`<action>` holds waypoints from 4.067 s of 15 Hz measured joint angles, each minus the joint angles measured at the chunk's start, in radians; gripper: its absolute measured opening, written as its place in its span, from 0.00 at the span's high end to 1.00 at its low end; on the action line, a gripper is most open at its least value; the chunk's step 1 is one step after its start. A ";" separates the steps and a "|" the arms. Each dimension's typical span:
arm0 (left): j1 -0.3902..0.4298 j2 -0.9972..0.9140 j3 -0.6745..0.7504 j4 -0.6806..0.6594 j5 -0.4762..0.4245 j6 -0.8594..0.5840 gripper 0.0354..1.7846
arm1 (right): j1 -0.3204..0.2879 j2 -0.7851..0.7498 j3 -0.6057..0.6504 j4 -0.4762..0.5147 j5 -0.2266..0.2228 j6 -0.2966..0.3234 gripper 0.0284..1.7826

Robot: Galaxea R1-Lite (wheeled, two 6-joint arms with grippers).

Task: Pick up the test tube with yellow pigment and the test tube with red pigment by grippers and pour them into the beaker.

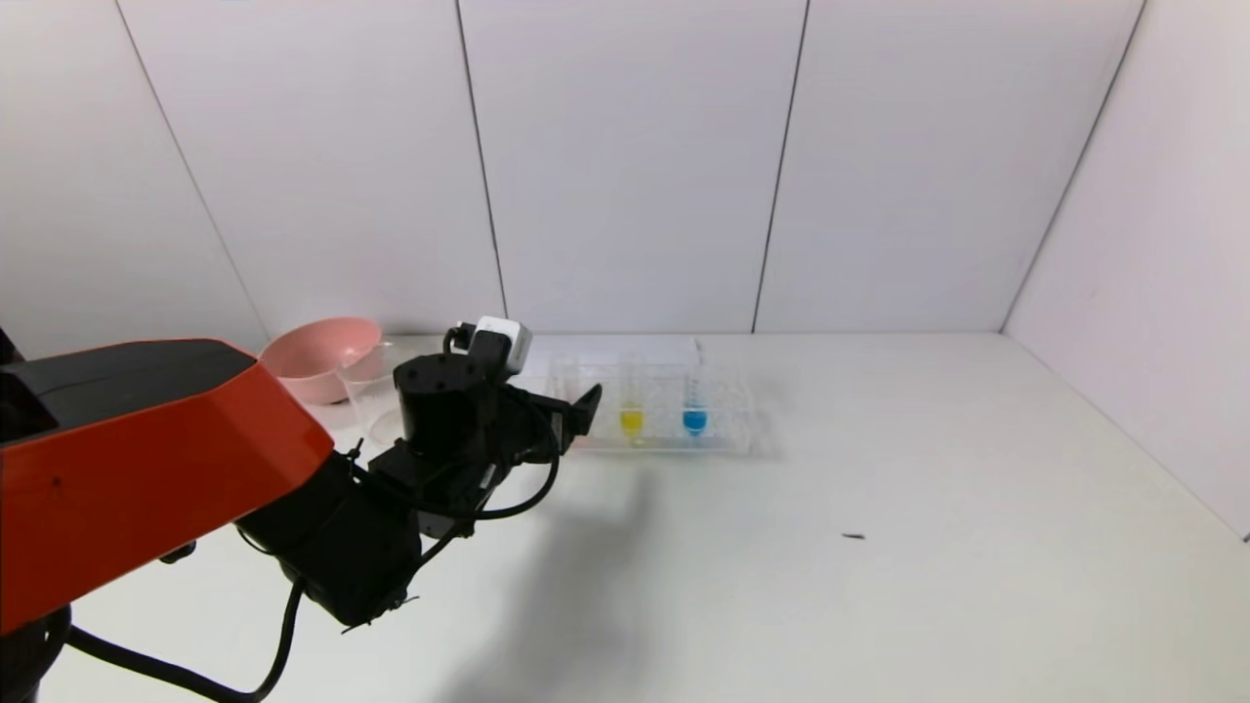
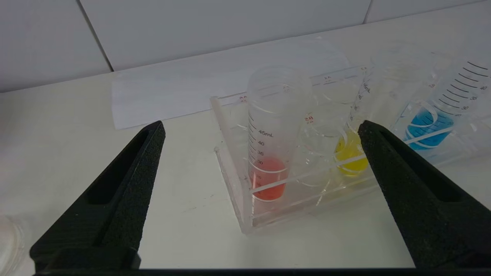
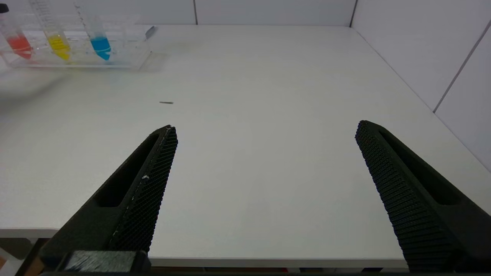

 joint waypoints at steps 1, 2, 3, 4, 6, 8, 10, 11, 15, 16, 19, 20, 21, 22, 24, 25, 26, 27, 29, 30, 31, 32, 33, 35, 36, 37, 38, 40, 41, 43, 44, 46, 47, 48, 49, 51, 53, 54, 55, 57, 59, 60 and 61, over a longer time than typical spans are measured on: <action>-0.002 0.006 -0.007 0.001 0.009 0.005 0.01 | 0.000 0.000 0.000 0.000 0.000 0.000 0.05; -0.002 0.012 -0.013 0.003 0.013 0.007 0.01 | 0.000 0.000 0.000 0.000 0.000 0.000 0.05; -0.005 0.019 -0.021 0.003 0.017 0.007 0.01 | 0.000 0.000 0.000 0.000 0.000 0.000 0.05; -0.007 0.026 -0.028 0.003 0.023 0.008 0.01 | 0.000 0.000 0.000 0.000 0.000 0.000 0.05; -0.010 0.041 -0.047 0.002 0.034 0.007 0.01 | 0.000 0.000 0.000 0.000 0.000 0.000 0.05; -0.017 0.050 -0.060 0.003 0.036 0.008 0.01 | 0.000 0.000 0.000 0.000 0.000 0.000 0.05; -0.017 0.058 -0.067 0.003 0.037 0.007 0.01 | 0.000 0.000 0.000 0.000 0.000 0.000 0.05; -0.017 0.061 -0.069 0.003 0.038 0.007 0.01 | 0.000 0.000 0.000 0.000 0.000 0.000 0.05; -0.018 0.070 -0.076 0.010 0.049 0.009 0.01 | 0.000 0.000 0.000 0.000 0.000 0.000 0.05; -0.018 0.072 -0.078 0.010 0.049 0.009 0.01 | 0.000 0.000 0.000 0.000 0.000 0.000 0.05; -0.017 0.077 -0.088 0.012 0.049 0.009 0.03 | 0.000 0.000 0.000 0.000 0.000 0.000 0.05; -0.015 0.078 -0.093 0.018 0.049 0.009 0.05 | 0.000 0.000 0.000 0.000 0.000 0.000 0.05; -0.014 0.079 -0.097 0.026 0.049 0.008 0.10 | 0.000 0.000 0.000 0.000 0.000 0.000 0.05; -0.013 0.080 -0.101 0.031 0.049 0.010 0.16 | 0.000 0.000 0.000 0.000 0.000 0.000 0.05; -0.012 0.085 -0.108 0.032 0.049 0.012 0.32 | 0.000 0.000 0.000 0.000 0.000 0.000 0.05; -0.012 0.086 -0.110 0.033 0.049 0.015 0.43 | 0.000 0.000 0.000 0.000 0.000 0.000 0.05; -0.012 0.087 -0.111 0.033 0.049 0.016 0.54 | 0.000 0.000 0.000 0.000 0.000 0.000 0.05; -0.012 0.088 -0.111 0.033 0.049 0.017 0.64 | 0.000 0.000 0.000 0.000 0.000 0.000 0.05; -0.012 0.088 -0.114 0.034 0.048 0.017 0.76 | 0.000 0.000 0.000 0.000 0.000 0.000 0.05; -0.012 0.088 -0.114 0.035 0.048 0.018 0.77 | -0.001 0.000 0.000 0.000 0.000 0.000 0.05; -0.012 0.088 -0.115 0.038 0.048 0.017 0.77 | 0.000 0.000 0.000 0.000 0.000 0.000 0.05; -0.012 0.088 -0.115 0.040 0.049 0.017 0.77 | 0.000 0.000 0.000 0.000 0.000 0.000 0.05; -0.012 0.088 -0.115 0.040 0.049 0.018 0.77 | 0.000 0.000 0.000 0.000 0.000 0.000 0.05; -0.012 0.086 -0.115 0.041 0.048 0.020 0.77 | 0.000 0.000 0.000 0.000 0.000 0.000 0.05; -0.012 0.085 -0.115 0.041 0.047 0.020 0.77 | 0.000 0.000 0.000 0.000 0.000 0.000 0.05; -0.013 0.082 -0.115 0.041 0.047 0.021 0.77 | 0.000 0.000 0.000 0.000 0.000 0.000 0.05; -0.013 0.078 -0.115 0.041 0.047 0.021 0.77 | 0.000 0.000 0.000 0.000 0.000 0.000 0.05; -0.013 0.066 -0.119 0.046 0.045 0.021 0.77 | 0.000 0.000 0.000 0.000 0.000 0.000 0.05; -0.013 0.056 -0.122 0.061 0.045 0.022 0.77 | 0.000 0.000 0.000 0.000 0.000 0.000 0.05; -0.013 0.035 -0.124 0.083 0.045 0.042 0.77 | 0.000 0.000 0.000 0.000 0.000 0.000 0.05; -0.014 0.026 -0.125 0.083 0.045 0.043 0.77 | 0.000 0.000 0.000 0.000 0.000 0.000 0.05; -0.020 0.002 -0.122 0.085 0.045 0.046 0.77 | 0.000 0.000 0.000 0.000 0.000 0.000 0.05; -0.023 -0.010 -0.120 0.086 0.045 0.047 0.77 | 0.000 0.000 0.000 0.000 0.000 0.000 0.05; -0.027 -0.023 -0.117 0.087 0.046 0.048 0.77 | 0.000 0.000 0.000 0.000 0.000 0.000 0.05; -0.031 -0.037 -0.112 0.086 0.046 0.052 0.77 | 0.000 0.000 0.000 0.000 0.000 0.000 0.05; -0.037 -0.062 -0.103 0.081 0.047 0.065 0.77 | 0.000 0.000 0.000 0.000 0.000 0.001 0.05; -0.040 -0.086 -0.093 0.079 0.049 0.067 0.77 | 0.000 0.000 0.000 0.000 0.000 0.000 0.05; -0.042 -0.098 -0.088 0.079 0.049 0.067 0.77 | 0.000 0.000 0.000 0.000 0.000 0.000 0.05; -0.044 -0.111 -0.084 0.079 0.049 0.070 0.77 | 0.000 0.000 0.000 0.000 0.000 0.000 0.05; -0.044 -0.141 -0.071 0.082 0.049 0.080 0.77 | 0.000 0.000 0.000 0.000 0.000 0.000 0.05; -0.042 -0.173 -0.058 0.094 0.049 0.083 0.77 | 0.000 0.000 0.000 0.000 0.000 0.000 0.05; -0.036 -0.192 -0.050 0.109 0.049 0.084 0.77 | 0.000 0.000 0.000 0.000 0.000 0.000 0.05; -0.029 -0.211 -0.040 0.128 0.050 0.088 0.77 | 0.000 0.000 0.000 0.000 0.000 0.000 0.05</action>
